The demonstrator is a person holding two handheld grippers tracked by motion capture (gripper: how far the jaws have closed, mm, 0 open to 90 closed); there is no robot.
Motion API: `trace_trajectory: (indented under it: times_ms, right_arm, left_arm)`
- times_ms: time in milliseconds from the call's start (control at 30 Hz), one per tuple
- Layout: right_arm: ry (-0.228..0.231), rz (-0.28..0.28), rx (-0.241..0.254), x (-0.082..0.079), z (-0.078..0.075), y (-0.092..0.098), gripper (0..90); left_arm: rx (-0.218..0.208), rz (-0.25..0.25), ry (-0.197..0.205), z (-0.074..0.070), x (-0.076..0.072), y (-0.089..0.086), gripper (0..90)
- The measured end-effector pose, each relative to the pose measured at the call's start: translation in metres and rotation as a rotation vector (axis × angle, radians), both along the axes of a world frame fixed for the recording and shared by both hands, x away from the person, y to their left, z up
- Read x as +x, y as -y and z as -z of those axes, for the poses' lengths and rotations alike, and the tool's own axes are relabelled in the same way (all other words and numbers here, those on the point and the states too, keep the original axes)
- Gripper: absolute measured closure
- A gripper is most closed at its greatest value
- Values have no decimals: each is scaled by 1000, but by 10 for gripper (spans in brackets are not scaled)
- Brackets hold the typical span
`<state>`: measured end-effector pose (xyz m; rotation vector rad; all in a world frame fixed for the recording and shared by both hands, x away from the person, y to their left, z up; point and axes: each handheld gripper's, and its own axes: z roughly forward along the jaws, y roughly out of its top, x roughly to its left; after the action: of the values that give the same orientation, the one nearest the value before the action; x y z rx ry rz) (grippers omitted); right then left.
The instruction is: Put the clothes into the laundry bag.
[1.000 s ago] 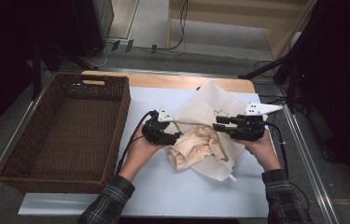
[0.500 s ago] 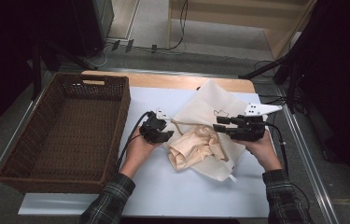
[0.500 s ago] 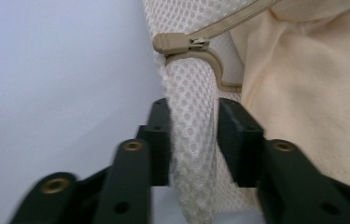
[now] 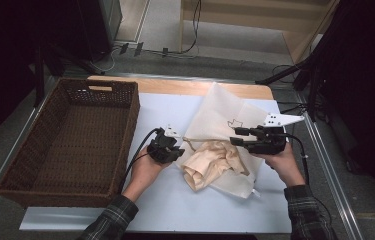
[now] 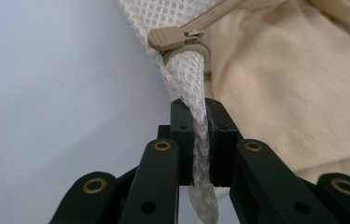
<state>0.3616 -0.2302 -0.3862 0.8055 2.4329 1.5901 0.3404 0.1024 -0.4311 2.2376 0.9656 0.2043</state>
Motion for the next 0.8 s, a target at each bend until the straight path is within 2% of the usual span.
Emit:
trace_trajectory:
  times_ms: [133, 300, 567, 633, 700, 767, 800]
  right_arm:
    - [-20, 5, -1, -7, 1, 2, 492]
    - [-24, 21, -35, -20, 6, 2, 473]
    - [-41, -34, -43, -52, 16, 3, 444]
    - [-48, -48, -44, -60, 19, 3, 436]
    - [-58, -63, -41, -69, 24, 3, 426]
    - [-59, -78, -51, -78, 29, 2, 429]
    - [-66, -93, -47, -83, 33, 2, 438]
  left_arm:
    - [-23, 26, -22, 1, -14, -4, 837]
    - [-56, 56, -45, 6, -31, -7, 837]
    - [-82, 108, -59, 12, -54, -11, 836]
    - [-73, 135, -57, 14, -59, -12, 832]
    - [-98, 163, -61, 15, -64, -12, 822]
    - [-89, 199, -47, 15, -68, -14, 812]
    - [-98, 206, -42, 16, -69, -14, 805]
